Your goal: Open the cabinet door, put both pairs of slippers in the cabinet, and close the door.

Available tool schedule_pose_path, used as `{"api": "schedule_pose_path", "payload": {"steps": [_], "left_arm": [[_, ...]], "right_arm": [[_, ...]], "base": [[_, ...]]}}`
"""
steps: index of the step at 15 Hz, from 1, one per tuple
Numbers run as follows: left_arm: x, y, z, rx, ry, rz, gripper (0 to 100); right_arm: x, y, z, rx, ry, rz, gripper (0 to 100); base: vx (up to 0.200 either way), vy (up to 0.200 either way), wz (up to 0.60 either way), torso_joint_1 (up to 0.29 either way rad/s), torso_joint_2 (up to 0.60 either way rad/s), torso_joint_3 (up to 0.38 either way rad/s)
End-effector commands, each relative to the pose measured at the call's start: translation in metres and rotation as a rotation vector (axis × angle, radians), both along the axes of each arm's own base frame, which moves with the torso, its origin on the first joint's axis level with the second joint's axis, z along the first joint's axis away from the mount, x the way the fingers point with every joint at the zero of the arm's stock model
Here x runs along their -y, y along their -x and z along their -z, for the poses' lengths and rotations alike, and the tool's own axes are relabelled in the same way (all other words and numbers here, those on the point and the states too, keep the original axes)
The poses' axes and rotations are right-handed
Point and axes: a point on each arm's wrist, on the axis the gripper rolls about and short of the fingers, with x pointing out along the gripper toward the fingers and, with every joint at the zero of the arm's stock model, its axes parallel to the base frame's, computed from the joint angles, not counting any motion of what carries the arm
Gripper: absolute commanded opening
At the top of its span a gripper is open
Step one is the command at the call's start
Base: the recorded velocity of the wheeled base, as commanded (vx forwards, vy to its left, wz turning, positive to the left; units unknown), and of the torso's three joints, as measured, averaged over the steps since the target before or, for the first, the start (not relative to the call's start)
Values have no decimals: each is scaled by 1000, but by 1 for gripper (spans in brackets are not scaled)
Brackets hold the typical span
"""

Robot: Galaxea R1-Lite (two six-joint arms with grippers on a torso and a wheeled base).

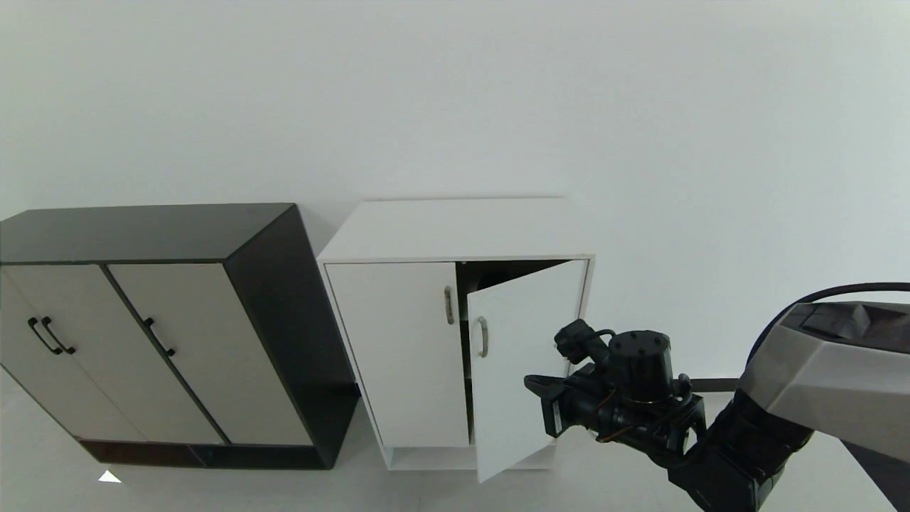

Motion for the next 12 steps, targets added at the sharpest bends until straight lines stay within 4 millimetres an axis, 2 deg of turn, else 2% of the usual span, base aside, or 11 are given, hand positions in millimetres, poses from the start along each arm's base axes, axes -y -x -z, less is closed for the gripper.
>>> {"api": "schedule_pose_path", "payload": {"steps": [1, 10, 12], "left_arm": [[0, 0, 0, -2, 0, 1, 0], [0, 0, 0, -2, 2, 1, 0], [0, 0, 0, -2, 2, -1, 0]], "right_arm": [[-1, -1, 6, -13, 9, 0, 0], [1, 2, 4, -13, 9, 0, 0], [1, 1, 4, -12, 9, 0, 0]], "base": [[200, 0, 0, -7, -12, 7], [200, 0, 0, 2, 2, 5], [0, 0, 0, 0, 0, 0]]}}
